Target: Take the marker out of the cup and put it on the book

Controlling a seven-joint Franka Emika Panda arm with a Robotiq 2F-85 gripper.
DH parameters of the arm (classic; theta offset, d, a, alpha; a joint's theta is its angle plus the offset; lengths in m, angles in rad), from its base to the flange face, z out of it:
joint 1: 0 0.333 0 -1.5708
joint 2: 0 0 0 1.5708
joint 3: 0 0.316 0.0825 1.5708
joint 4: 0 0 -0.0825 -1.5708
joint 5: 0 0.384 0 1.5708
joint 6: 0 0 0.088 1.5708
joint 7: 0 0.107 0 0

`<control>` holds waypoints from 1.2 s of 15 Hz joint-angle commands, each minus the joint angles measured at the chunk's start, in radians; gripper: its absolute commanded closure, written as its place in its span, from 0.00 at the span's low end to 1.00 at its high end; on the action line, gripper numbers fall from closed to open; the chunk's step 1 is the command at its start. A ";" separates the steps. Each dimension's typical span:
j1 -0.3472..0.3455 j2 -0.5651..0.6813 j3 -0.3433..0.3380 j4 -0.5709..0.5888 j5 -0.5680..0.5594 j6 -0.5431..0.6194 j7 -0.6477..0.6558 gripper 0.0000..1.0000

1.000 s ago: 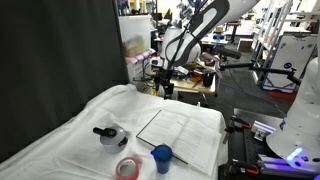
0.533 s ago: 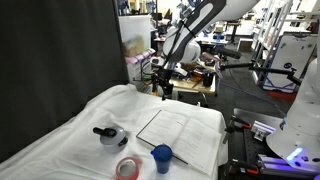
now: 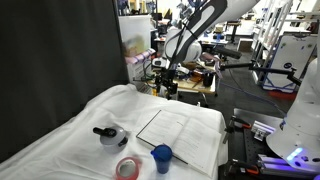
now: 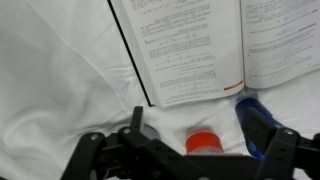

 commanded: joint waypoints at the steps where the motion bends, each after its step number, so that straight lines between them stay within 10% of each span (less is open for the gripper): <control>1: 0.045 -0.005 -0.055 0.007 -0.142 -0.034 0.120 0.00; 8: 0.040 0.003 -0.021 -0.011 -0.139 0.108 0.207 0.00; 18: -0.056 0.012 0.097 -0.002 0.152 0.134 -0.118 0.00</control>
